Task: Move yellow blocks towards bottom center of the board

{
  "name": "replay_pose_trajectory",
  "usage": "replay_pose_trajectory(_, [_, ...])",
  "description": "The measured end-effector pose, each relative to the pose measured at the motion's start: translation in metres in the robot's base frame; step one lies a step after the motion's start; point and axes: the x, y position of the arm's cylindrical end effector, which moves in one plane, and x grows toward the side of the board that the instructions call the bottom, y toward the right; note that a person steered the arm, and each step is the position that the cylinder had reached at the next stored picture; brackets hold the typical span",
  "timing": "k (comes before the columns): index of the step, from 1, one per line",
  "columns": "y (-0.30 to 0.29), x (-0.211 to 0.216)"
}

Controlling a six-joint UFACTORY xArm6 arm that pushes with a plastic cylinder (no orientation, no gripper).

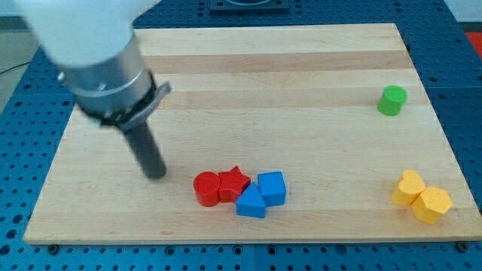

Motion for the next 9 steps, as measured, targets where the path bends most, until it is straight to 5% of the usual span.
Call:
replay_pose_trajectory(1, [0.080,-0.050])
replay_pose_trajectory(2, [0.185,-0.052])
replay_pose_trajectory(5, [0.424,0.009])
replay_pose_trajectory(6, [0.438,0.082])
replay_pose_trajectory(7, [0.410,0.105])
replay_pose_trajectory(9, [0.377,0.100])
